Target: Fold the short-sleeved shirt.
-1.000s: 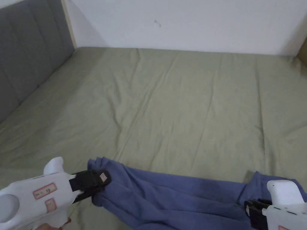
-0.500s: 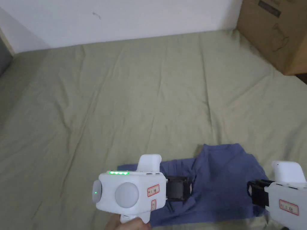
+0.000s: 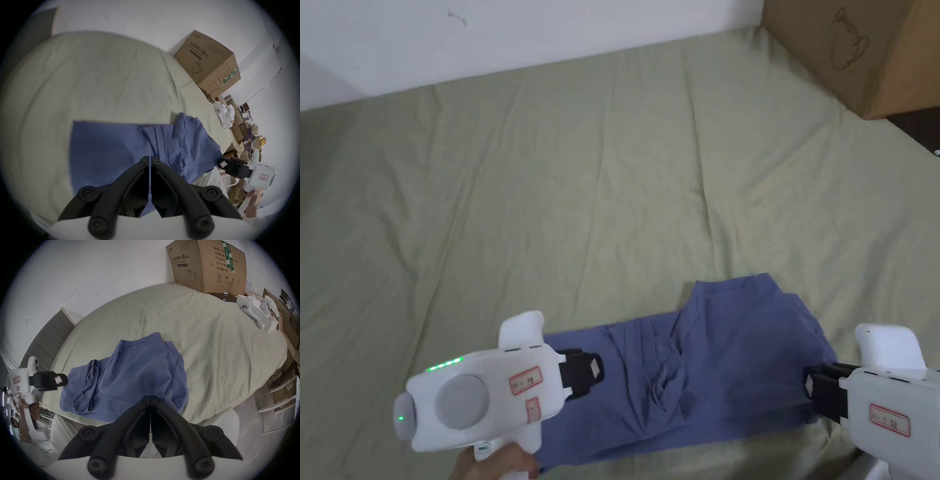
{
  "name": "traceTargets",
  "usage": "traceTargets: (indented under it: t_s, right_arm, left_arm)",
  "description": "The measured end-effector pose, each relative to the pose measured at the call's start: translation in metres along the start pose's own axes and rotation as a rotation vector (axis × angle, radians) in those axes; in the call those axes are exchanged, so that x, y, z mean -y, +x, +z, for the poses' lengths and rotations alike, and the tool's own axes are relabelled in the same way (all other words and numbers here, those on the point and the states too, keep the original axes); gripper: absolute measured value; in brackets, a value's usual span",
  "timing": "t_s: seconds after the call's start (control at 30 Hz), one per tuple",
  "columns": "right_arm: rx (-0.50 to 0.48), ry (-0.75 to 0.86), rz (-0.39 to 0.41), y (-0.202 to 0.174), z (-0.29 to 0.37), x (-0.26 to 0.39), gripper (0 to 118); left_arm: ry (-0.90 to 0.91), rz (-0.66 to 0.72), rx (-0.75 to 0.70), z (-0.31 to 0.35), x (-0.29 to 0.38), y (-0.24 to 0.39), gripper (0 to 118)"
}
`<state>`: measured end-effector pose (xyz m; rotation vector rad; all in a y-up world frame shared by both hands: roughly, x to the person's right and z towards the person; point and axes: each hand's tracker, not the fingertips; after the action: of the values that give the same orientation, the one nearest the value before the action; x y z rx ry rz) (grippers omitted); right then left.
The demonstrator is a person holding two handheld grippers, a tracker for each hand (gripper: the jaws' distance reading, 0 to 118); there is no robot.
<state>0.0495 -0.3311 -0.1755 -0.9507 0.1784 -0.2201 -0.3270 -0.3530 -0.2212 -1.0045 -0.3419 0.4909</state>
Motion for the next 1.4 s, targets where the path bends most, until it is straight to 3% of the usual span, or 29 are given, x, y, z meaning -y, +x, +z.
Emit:
traceTargets:
  t_s: [0.33, 0.47, 0.6, 0.73, 0.77, 0.87, 0.9, 1.0, 1.1, 1.2, 1.23, 1.27, 1.3, 1.33, 1.4]
  right_arm:
    - [-0.001, -0.021, -0.006, 0.007, -0.004, 0.002, 1]
    - [0.006, -0.019, -0.01, 0.005, -0.001, -0.001, 1]
    - [0.004, -0.008, 0.015, -0.001, 0.001, -0.01, 1]
    - [0.004, 0.002, 0.066, -0.022, 0.002, -0.018, 1]
    - [-0.002, 0.001, 0.079, -0.027, 0.002, -0.02, 1]
    - [-0.015, -0.011, 0.126, -0.048, -0.001, -0.023, 1]
    - [-0.018, -0.017, 0.139, -0.053, -0.004, -0.023, 1]
    - [-0.027, -0.035, 0.168, -0.072, -0.011, -0.025, 1]
    - [-0.044, -0.049, 0.205, -0.09, -0.014, -0.025, 1]
    - [-0.039, -0.058, 0.257, -0.103, -0.014, -0.025, 1]
    - [-0.033, -0.063, 0.27, -0.106, -0.014, -0.024, 1]
    - [-0.032, -0.064, 0.278, -0.108, -0.014, -0.024, 1]
    - [-0.034, -0.068, 0.284, -0.11, -0.015, -0.024, 1]
    - [-0.034, -0.073, 0.288, -0.109, -0.016, -0.024, 1]
    - [-0.026, -0.077, 0.29, -0.11, -0.016, -0.024, 1]
  left_arm:
    - [-0.212, -0.086, 0.16, -0.063, 0.037, 0.062, 1]
    - [-0.198, -0.208, 0.122, -0.053, 0.041, 0.075, 1]
    - [-0.082, -0.095, 0.209, -0.009, 0.026, 0.046, 1]
    - [0.1, 0.118, 0.252, 0.05, 0.017, -0.032, 2]
    - [0.124, 0.148, 0.246, 0.06, 0.018, -0.052, 10]
    - [0.151, 0.237, 0.136, 0.084, 0.028, -0.106, 87]
    - [0.162, 0.249, 0.142, 0.086, 0.032, -0.119, 99]
    - [0.175, 0.35, 0.227, 0.081, 0.048, -0.149, 102]
    - [0.119, 0.504, 0.326, 0.056, 0.06, -0.165, 101]
    - [0.145, 0.537, 0.466, 0.036, 0.061, -0.157, 101]
    - [0.129, 0.537, 0.468, 0.029, 0.058, -0.153, 94]
    - [0.088, 0.523, 0.468, 0.02, 0.056, -0.151, 72]
    - [0.06, 0.504, 0.468, 0.014, 0.053, -0.148, 25]
    - [0.032, 0.512, 0.406, 0.008, 0.052, -0.143, 15]
    - [-0.027, 0.438, 0.263, -0.004, 0.053, -0.137, 13]
